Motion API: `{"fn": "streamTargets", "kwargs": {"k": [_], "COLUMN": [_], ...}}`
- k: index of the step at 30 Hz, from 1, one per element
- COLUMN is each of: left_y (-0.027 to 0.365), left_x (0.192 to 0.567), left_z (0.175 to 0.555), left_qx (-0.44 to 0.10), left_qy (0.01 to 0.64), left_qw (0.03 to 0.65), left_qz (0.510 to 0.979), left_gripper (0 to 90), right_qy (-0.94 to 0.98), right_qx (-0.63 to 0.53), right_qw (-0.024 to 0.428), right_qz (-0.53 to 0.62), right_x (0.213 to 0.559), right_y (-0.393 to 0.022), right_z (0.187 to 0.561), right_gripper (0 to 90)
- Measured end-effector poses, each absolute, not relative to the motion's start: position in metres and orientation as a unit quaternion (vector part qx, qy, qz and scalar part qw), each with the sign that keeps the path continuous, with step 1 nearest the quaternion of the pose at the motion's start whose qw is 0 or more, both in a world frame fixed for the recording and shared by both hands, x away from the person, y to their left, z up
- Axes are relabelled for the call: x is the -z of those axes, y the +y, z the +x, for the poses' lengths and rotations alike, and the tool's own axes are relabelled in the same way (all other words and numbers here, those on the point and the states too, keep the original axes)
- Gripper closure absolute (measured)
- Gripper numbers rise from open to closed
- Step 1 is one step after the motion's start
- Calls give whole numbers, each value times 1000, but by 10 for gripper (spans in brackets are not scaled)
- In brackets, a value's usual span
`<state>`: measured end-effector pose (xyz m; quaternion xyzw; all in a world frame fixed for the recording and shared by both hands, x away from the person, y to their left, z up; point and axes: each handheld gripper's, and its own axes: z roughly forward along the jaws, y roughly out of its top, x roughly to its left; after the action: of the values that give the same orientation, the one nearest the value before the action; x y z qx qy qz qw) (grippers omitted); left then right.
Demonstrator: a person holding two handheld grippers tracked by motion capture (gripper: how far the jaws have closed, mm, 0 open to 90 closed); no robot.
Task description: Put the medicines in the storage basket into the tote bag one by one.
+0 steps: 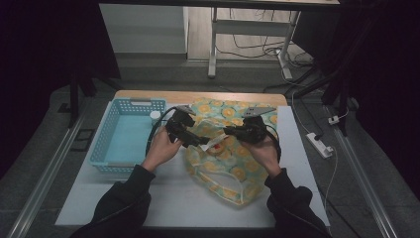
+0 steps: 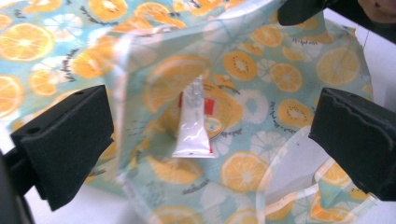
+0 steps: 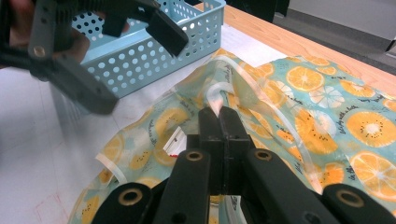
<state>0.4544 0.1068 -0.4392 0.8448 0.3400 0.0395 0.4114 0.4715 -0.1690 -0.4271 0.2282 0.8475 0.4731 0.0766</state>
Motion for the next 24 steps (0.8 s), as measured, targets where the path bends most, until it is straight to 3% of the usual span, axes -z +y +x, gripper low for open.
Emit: {"fn": "streamTargets", "kwargs": {"k": [24], "left_y": [198], "left_x": [434], "left_z": [458], "left_qx": [-99], "left_qy": [413], "left_qw": [393], "left_qz": [816], "left_gripper": [1], "right_qy": [849], "right_qx": [-470], "right_qw": [74], "right_qz": [229], "right_x": [429], "right_y": [-168], "right_z": [472], "right_gripper": [900]}}
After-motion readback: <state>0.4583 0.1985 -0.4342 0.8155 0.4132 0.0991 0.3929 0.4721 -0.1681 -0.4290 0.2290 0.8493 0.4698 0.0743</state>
